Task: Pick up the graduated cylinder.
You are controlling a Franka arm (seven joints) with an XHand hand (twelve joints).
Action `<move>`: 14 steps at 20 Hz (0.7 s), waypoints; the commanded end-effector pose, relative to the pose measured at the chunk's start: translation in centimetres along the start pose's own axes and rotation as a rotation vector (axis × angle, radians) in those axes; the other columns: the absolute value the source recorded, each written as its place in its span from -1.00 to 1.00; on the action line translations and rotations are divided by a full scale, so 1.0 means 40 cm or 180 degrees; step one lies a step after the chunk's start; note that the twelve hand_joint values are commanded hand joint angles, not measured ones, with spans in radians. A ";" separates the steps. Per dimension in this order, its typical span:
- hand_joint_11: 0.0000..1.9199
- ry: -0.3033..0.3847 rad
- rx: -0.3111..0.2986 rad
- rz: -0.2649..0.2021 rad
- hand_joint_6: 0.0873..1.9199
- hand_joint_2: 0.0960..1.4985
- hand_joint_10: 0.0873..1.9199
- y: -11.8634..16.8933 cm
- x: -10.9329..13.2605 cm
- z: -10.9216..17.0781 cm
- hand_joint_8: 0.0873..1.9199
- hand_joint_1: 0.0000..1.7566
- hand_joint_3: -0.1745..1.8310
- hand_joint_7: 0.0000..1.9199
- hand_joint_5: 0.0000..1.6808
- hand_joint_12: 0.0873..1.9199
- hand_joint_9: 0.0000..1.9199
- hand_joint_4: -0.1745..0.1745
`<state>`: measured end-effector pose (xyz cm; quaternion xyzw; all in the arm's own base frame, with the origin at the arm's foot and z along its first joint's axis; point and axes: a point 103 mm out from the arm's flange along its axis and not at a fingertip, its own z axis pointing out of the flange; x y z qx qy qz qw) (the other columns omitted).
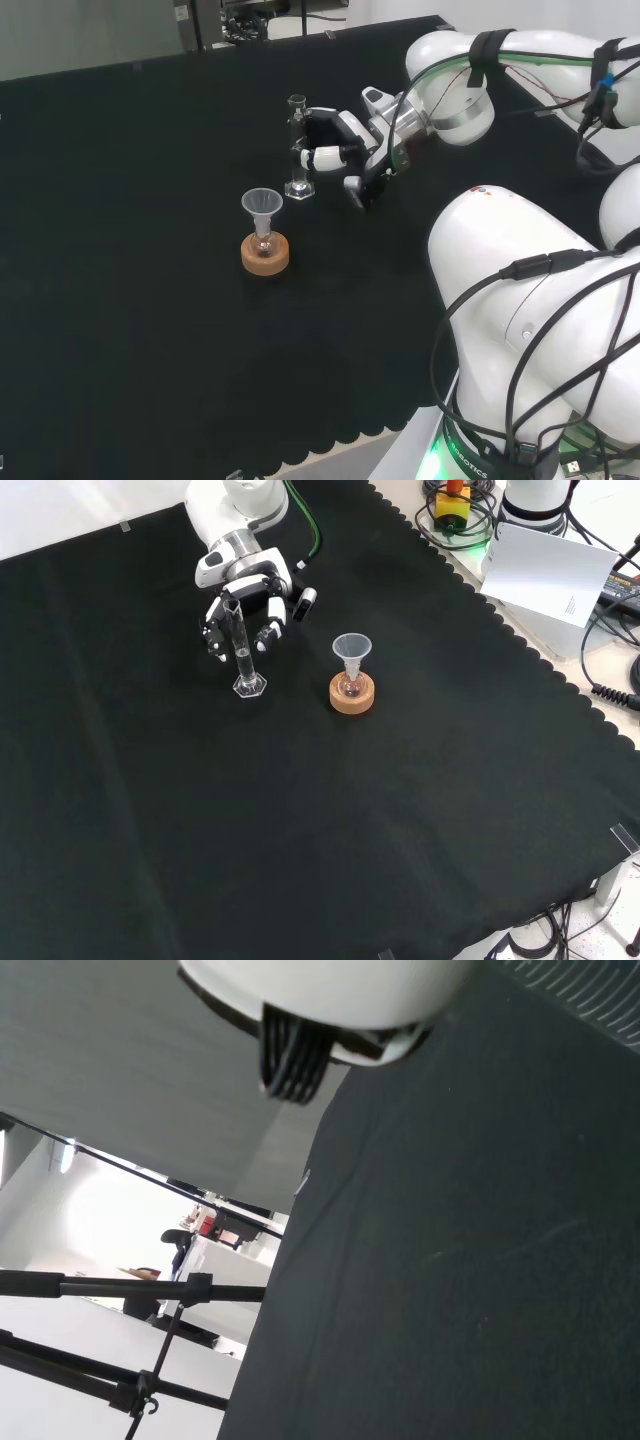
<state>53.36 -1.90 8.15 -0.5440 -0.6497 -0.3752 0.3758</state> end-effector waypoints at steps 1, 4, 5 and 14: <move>-0.43 -0.0012 0.0011 -0.0001 -0.39 -0.27 -0.64 0.006 0.003 0.017 -0.49 0.32 -0.15 -0.22 -0.23 0.23 -0.05 0.22; -0.43 0.0010 -0.0005 0.0000 -0.39 -0.27 -0.65 0.003 0.002 0.003 -0.49 0.32 -0.15 -0.23 -0.23 0.23 -0.05 0.22; -0.43 0.0006 -0.0006 0.0004 -0.39 -0.27 -0.65 0.003 0.002 0.003 -0.49 0.32 -0.15 -0.23 -0.23 0.23 -0.05 0.22; -0.41 -0.0066 0.0000 -0.0004 -0.39 -0.24 -0.66 0.013 0.001 0.018 -0.50 0.30 -0.15 -0.21 -0.14 0.22 -0.03 0.34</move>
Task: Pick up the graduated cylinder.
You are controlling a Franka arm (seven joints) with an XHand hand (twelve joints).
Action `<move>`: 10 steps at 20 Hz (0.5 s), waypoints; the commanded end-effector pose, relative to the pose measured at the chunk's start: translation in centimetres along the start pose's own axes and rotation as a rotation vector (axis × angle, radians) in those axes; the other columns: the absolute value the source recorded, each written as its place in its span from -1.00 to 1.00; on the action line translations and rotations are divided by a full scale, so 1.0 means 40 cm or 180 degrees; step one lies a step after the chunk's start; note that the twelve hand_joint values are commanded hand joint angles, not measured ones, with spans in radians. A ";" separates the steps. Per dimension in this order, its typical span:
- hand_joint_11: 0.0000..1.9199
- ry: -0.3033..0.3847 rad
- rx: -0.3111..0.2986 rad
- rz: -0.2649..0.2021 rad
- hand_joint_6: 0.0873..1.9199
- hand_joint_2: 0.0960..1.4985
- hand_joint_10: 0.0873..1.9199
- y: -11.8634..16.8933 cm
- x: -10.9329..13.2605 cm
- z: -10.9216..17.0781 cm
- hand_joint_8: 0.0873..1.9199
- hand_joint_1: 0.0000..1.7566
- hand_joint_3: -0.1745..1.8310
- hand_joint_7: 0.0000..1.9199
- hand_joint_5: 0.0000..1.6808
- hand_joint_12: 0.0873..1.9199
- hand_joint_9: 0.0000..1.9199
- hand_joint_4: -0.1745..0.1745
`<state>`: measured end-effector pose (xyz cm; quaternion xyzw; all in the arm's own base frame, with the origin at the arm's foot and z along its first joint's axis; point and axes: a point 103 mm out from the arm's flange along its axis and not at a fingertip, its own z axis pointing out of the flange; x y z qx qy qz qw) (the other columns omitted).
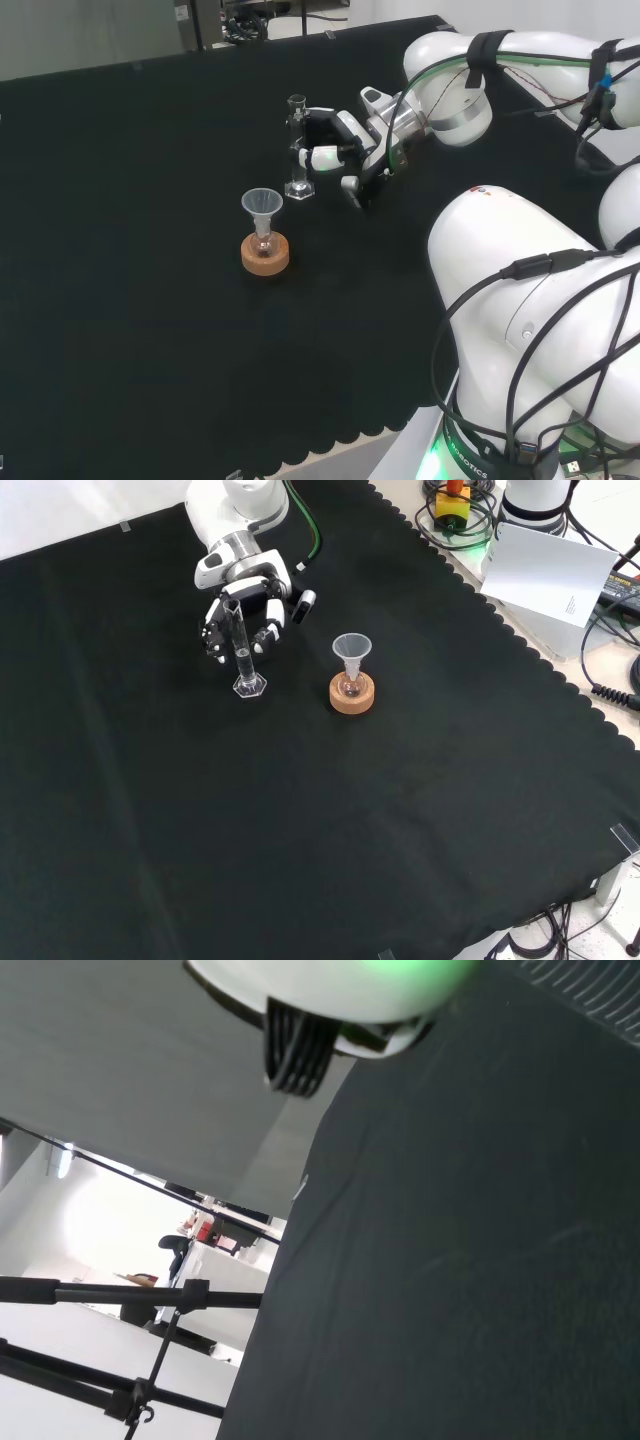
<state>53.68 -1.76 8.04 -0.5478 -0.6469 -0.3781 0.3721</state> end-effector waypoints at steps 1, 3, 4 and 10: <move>-0.41 -0.0064 0.0040 -0.0010 -0.40 -0.24 -0.66 0.008 0.003 0.019 -0.50 0.30 -0.16 -0.21 -0.13 0.22 -0.03 0.35; -0.40 -0.0070 0.0054 0.0000 -0.41 -0.24 -0.67 0.012 0.002 0.030 -0.50 0.30 -0.16 -0.21 -0.13 0.22 -0.02 0.35; -0.40 -0.0074 0.0065 0.0000 -0.41 -0.24 -0.67 0.013 0.002 0.033 -0.50 0.30 -0.16 -0.21 -0.12 0.22 -0.02 0.35; -0.39 -0.0055 0.0050 0.0020 -0.41 -0.22 -0.67 0.007 -0.002 0.008 -0.50 0.30 -0.16 -0.20 -0.11 0.22 -0.01 0.36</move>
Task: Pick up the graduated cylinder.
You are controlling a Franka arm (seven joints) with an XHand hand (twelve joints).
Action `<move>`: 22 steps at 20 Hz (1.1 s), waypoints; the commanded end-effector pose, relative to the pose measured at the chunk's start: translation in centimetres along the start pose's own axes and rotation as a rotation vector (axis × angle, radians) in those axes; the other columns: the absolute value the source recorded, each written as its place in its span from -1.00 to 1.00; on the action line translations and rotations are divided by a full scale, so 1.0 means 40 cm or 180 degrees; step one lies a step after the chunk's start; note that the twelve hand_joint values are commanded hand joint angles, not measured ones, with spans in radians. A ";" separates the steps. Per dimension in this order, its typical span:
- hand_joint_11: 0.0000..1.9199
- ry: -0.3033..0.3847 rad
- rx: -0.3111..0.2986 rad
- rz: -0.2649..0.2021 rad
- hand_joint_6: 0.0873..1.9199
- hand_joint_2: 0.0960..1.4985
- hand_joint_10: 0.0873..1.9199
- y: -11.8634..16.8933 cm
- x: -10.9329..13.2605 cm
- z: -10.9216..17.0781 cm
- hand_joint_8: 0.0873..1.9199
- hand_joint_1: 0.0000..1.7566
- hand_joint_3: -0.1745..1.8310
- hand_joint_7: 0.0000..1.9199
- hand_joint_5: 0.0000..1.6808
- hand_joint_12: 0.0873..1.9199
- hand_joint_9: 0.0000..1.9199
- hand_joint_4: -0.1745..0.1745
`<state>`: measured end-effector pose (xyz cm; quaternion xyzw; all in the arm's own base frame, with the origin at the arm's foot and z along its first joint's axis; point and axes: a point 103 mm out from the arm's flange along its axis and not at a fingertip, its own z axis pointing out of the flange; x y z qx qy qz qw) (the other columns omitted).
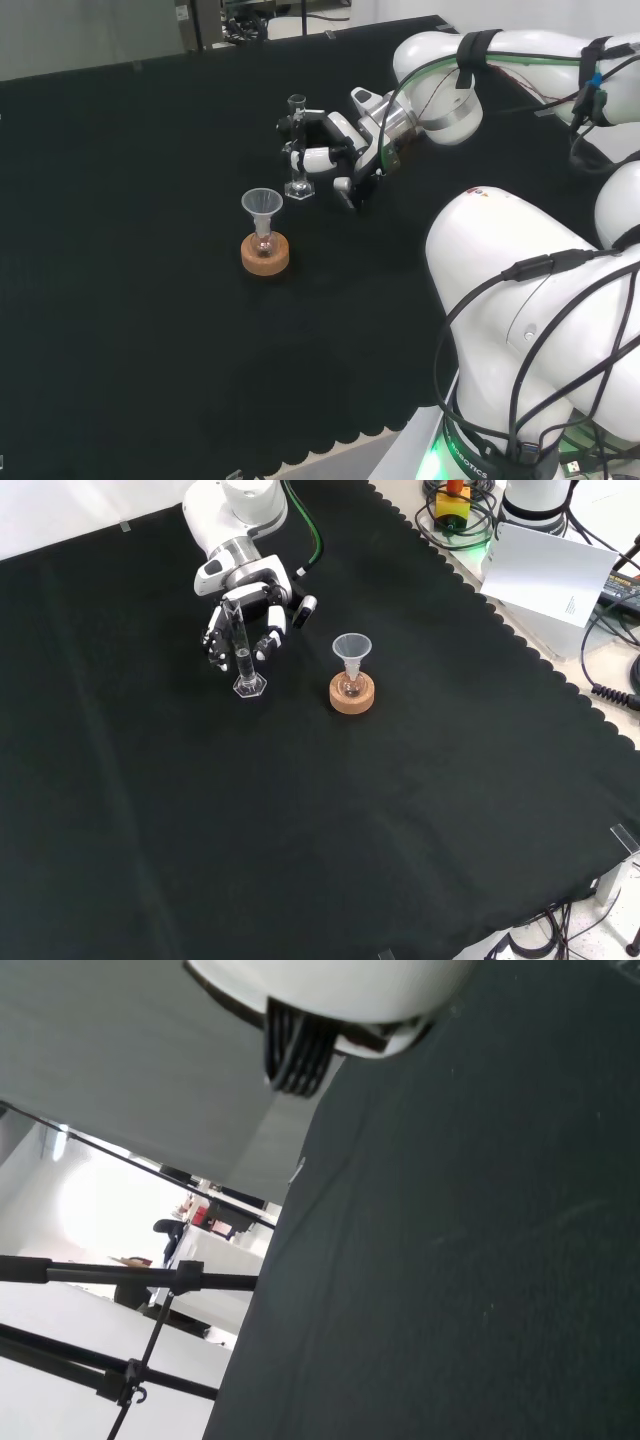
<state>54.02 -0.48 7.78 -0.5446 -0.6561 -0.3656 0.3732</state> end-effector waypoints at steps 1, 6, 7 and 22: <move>-0.38 -0.0003 -0.0057 0.0037 -0.41 -0.21 -0.67 -0.005 -0.010 -0.023 -0.50 0.30 -0.16 -0.20 -0.11 0.22 -0.01 0.37; -0.37 0.0013 -0.0043 0.0024 -0.42 -0.18 -0.68 -0.005 -0.010 -0.021 -0.50 0.30 -0.17 -0.18 -0.10 0.20 0.01 0.38; -0.37 0.0007 -0.0045 0.0024 -0.42 -0.18 -0.68 -0.005 -0.010 -0.019 -0.50 0.30 -0.17 -0.18 -0.10 0.20 0.01 0.38; -0.05 -0.0669 -0.0057 0.0106 -0.47 0.09 -0.80 -0.001 0.015 -0.001 -0.49 0.41 -0.19 0.04 0.16 0.02 0.22 0.39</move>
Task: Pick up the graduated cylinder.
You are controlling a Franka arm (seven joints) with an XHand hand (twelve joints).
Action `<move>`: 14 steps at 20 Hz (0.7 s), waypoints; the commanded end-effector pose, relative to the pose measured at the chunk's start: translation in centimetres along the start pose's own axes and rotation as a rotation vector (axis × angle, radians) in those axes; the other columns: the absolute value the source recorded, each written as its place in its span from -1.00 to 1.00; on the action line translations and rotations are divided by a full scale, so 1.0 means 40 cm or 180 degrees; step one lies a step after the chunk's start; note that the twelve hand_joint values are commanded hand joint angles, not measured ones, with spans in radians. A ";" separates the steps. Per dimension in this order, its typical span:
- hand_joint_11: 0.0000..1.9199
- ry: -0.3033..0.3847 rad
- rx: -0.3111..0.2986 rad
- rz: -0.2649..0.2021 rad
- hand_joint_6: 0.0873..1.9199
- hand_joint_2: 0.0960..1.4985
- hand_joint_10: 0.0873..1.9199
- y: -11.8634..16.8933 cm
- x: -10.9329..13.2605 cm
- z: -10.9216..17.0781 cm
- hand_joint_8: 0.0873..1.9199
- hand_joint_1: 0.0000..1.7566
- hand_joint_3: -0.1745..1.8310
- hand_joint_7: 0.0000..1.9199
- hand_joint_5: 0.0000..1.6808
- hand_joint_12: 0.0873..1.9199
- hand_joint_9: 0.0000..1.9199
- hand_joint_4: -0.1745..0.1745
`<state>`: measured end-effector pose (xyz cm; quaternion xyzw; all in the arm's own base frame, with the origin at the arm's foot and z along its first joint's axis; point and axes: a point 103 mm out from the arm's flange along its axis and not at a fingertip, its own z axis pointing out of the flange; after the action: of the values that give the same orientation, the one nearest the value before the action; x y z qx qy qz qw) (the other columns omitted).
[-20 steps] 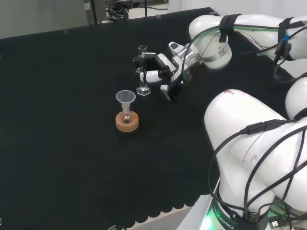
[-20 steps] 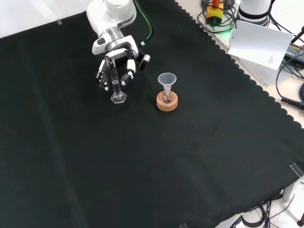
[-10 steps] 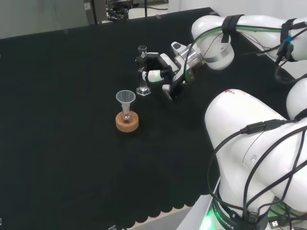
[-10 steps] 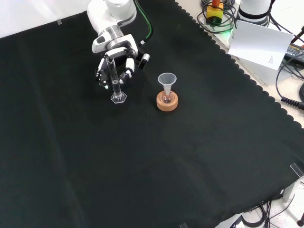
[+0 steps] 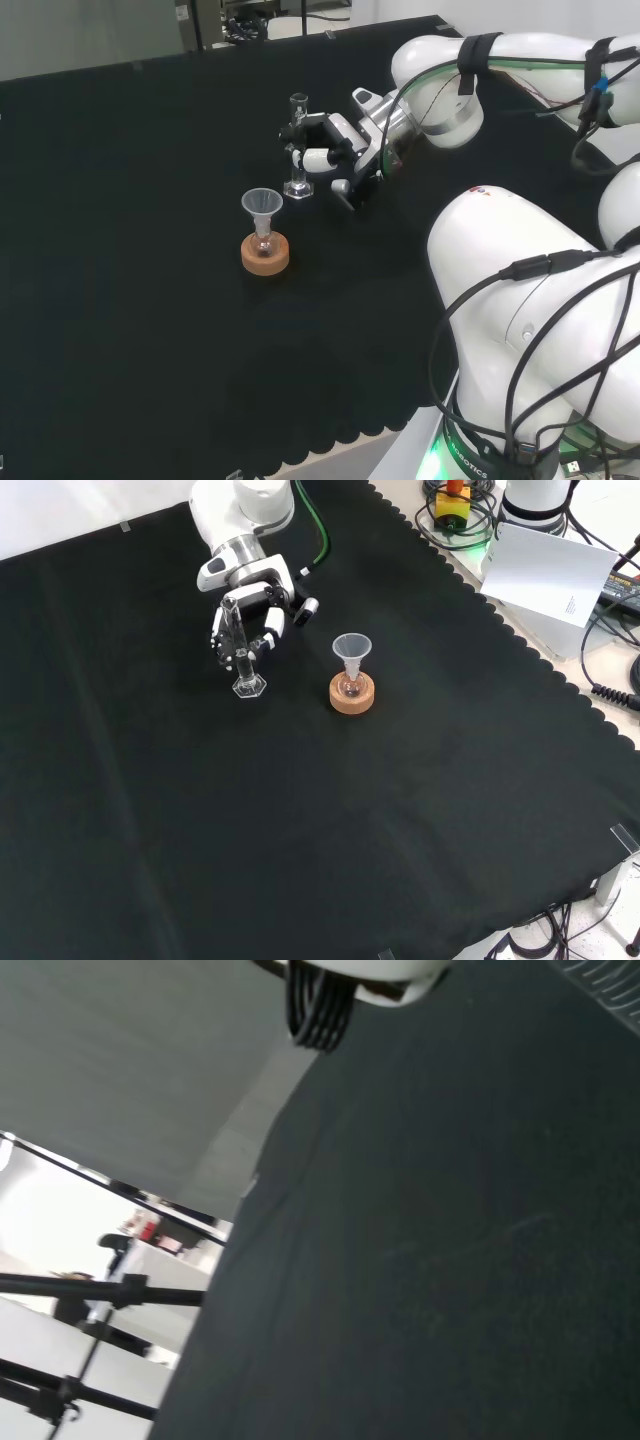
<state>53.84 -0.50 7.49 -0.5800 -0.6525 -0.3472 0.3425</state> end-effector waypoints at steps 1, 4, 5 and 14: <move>-0.04 -0.0446 0.0076 -0.0054 -0.47 0.09 -0.81 0.006 0.026 -0.011 -0.49 0.41 -0.19 0.04 0.16 0.02 0.23 0.40; -0.02 -0.0551 0.0173 -0.0140 0.00 0.37 -0.83 0.008 0.031 -0.030 -0.30 0.36 -0.63 0.04 0.10 0.02 0.27 -0.64; 0.00 -0.0616 0.0211 -0.0180 0.05 0.42 -0.83 0.008 0.034 -0.038 -0.13 0.38 -0.72 0.01 0.09 0.01 0.29 -0.82; 0.17 -0.1295 0.0441 -0.0325 -0.05 0.43 -0.91 -0.003 0.076 -0.118 -0.07 0.44 -0.83 0.08 0.19 -0.08 0.43 -1.00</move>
<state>53.99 -2.03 10.52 -0.5787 -0.7331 -0.2440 0.2612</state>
